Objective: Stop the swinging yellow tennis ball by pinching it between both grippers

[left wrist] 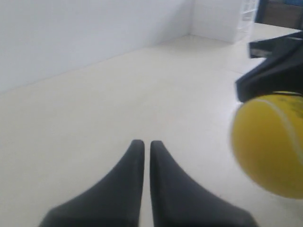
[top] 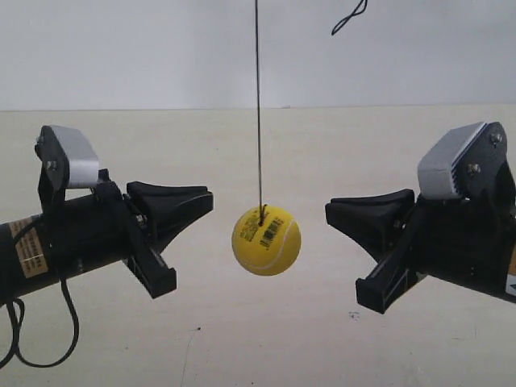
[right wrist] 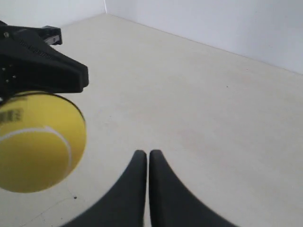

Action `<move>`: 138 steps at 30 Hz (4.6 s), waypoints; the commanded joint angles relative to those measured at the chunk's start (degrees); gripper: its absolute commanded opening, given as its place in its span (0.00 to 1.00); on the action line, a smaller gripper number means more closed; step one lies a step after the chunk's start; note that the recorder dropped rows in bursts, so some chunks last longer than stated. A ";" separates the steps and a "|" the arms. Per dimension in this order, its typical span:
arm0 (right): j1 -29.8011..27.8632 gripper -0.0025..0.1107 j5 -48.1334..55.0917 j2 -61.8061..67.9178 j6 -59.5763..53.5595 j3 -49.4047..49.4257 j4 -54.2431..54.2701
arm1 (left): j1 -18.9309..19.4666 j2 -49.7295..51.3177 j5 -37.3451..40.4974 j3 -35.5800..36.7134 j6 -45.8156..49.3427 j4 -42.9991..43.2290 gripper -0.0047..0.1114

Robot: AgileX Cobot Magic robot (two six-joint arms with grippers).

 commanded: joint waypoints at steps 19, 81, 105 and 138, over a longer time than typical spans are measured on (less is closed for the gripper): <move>0.15 0.02 14.91 -1.30 -11.86 -0.28 19.86 | -0.33 0.27 17.17 -0.17 9.13 -31.86 0.08; 0.15 0.02 11.56 -40.19 -19.80 13.14 29.45 | -0.33 -74.10 41.21 20.77 16.07 -42.88 0.08; 0.15 0.02 12.16 -40.19 -19.78 13.14 29.45 | -0.33 -93.78 48.17 20.36 10.85 -42.88 0.08; 0.15 0.02 12.59 -40.19 -19.55 13.14 29.45 | 22.49 -93.78 49.13 20.36 10.89 -42.88 0.08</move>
